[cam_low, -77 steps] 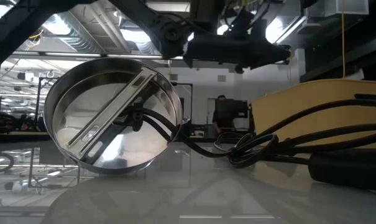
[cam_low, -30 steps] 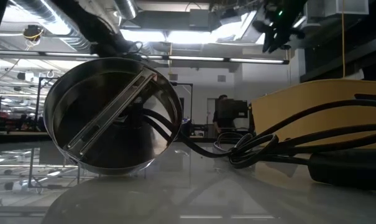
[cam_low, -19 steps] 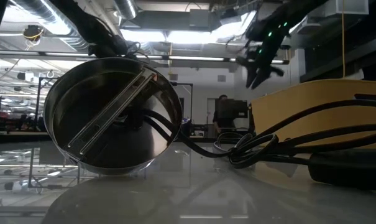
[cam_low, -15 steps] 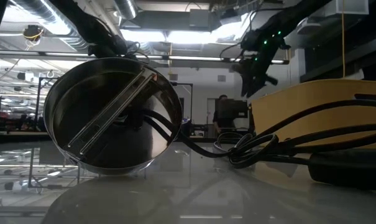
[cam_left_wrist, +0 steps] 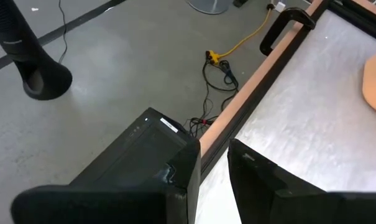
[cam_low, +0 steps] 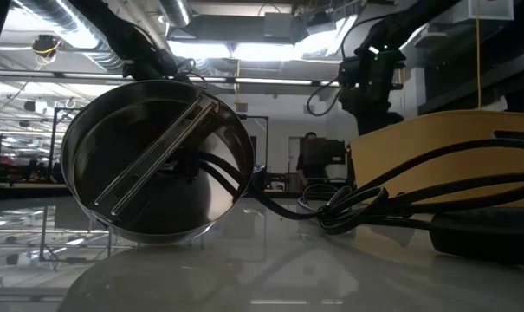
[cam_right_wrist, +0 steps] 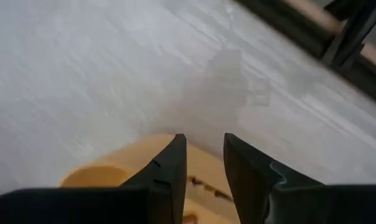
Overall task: Sort batteries
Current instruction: Put the black battery into the yellow bin
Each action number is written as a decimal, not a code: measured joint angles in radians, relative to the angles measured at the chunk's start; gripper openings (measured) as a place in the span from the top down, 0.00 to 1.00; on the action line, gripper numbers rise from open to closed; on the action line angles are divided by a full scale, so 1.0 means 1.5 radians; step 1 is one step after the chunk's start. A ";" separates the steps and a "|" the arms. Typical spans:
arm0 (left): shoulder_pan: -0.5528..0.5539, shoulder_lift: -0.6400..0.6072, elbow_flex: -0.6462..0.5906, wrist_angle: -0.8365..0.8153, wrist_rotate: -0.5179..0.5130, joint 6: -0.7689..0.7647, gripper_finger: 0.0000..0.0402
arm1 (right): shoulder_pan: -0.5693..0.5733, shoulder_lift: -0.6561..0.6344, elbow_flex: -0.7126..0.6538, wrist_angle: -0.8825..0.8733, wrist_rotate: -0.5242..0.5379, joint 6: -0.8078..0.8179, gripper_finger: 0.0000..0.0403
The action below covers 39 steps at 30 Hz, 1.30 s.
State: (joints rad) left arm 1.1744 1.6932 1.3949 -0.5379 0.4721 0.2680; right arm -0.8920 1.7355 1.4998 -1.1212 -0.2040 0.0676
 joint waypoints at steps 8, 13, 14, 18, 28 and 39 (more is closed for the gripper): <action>0.000 0.000 0.000 0.000 0.000 0.006 0.82 | 0.047 -0.001 0.000 -0.037 0.063 -0.008 0.74; 0.000 0.000 0.000 0.000 0.000 0.013 0.82 | 0.065 -0.001 0.000 -0.040 0.110 -0.015 0.74; 0.000 0.000 0.000 0.000 0.000 0.013 0.82 | 0.065 -0.001 0.000 -0.040 0.111 -0.015 0.74; 0.000 0.000 0.000 0.000 0.000 0.013 0.82 | 0.071 -0.001 0.000 -0.049 0.097 -0.015 0.74; 0.000 0.000 0.000 -0.003 0.000 0.024 0.82 | 0.134 -0.002 0.000 -0.073 0.082 -0.003 0.74; 0.000 0.000 0.000 -0.003 -0.001 0.039 0.82 | 0.196 -0.002 0.000 -0.143 -0.015 0.039 0.74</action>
State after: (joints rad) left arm 1.1744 1.6936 1.3952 -0.5430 0.4713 0.3263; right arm -0.5982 1.7329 1.5001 -1.3354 -0.2263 0.1267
